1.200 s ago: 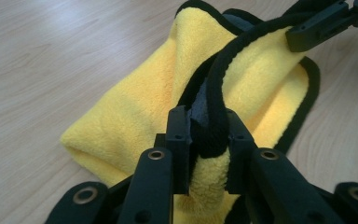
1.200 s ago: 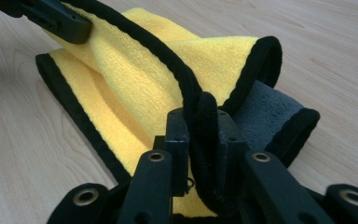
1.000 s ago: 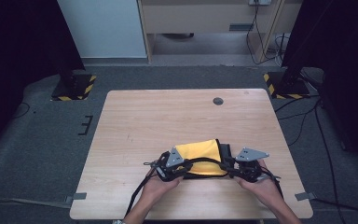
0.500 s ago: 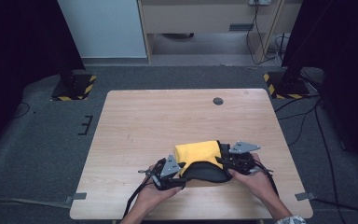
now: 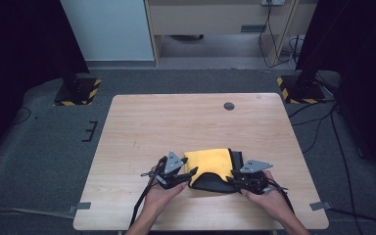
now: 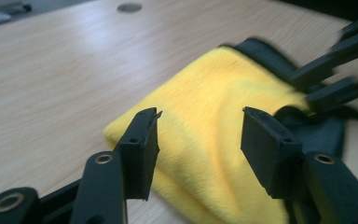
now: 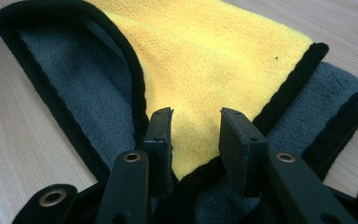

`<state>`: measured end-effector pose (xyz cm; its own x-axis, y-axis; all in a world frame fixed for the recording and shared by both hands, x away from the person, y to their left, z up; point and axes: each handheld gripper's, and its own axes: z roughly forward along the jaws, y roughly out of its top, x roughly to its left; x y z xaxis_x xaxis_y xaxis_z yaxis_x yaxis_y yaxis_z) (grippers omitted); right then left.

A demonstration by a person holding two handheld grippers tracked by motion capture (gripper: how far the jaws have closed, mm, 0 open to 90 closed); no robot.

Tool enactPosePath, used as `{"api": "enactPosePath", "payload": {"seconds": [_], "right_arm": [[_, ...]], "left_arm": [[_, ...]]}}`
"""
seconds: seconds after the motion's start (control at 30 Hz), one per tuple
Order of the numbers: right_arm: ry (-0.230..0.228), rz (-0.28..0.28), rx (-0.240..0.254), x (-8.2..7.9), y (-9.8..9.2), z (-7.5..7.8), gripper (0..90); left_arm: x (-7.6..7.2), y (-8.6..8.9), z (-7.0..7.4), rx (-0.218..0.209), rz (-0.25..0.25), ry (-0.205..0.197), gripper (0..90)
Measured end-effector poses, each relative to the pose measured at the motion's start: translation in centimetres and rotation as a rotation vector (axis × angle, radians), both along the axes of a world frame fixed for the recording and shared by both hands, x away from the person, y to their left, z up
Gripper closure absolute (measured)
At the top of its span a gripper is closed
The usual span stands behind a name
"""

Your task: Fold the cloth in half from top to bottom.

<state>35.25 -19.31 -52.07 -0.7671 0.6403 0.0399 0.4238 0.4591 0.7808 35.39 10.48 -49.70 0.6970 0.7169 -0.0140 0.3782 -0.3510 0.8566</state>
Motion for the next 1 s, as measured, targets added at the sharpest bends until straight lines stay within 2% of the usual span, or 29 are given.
{"api": "enactPosePath", "payload": {"seconds": [0.1,0.13,0.17,0.23,0.4,0.47,0.53,0.67,0.8,0.87,1.0], "right_arm": [[-0.001,0.009,-0.004,-0.3,-0.1,0.0,63.6],[-0.002,0.016,-0.008,-0.3,-0.1,0.0,62.9],[-0.003,0.015,-0.006,-0.3,-0.1,0.0,61.7],[-0.004,0.006,0.006,-0.2,-0.1,0.2,58.0],[-0.016,-0.017,0.029,0.5,0.6,0.8,48.3],[-0.02,-0.032,0.034,1.0,1.0,1.2,43.4],[-0.023,-0.041,0.025,1.4,1.5,1.4,38.0],[-0.037,-0.056,0.032,1.5,2.0,1.9,31.2],[-0.048,-0.071,0.035,1.4,2.0,2.0,27.4],[-0.05,-0.094,0.037,1.4,1.5,2.0,23.2],[-0.048,-0.155,0.05,1.4,0.3,1.9,13.7]], "left_arm": [[-0.1,-0.7,-1.2,0.032,-0.023,0.028,41.8],[-0.4,-1.0,-1.6,0.06,-0.04,0.029,41.1],[-0.6,-1.2,-1.9,0.088,-0.051,0.019,41.1],[-1.1,-1.2,-2.3,0.12,-0.064,0.005,41.0],[-1.6,-0.8,-2.9,0.16,-0.082,-0.026,38.0],[-1.6,-0.9,-3.0,0.16,-0.078,-0.023,36.0],[-1.9,-1.1,-3.1,0.183,-0.067,-0.043,30.7],[-2.3,-0.8,-2.5,0.144,-0.052,-0.038,19.1],[-2.4,0.5,-1.2,0.083,-0.007,-0.029,9.2],[-2.2,1.5,-0.6,0.076,0.016,-0.034,8.1],[-1.3,3.8,-0.1,0.072,0.069,-0.009,4.2]]}}
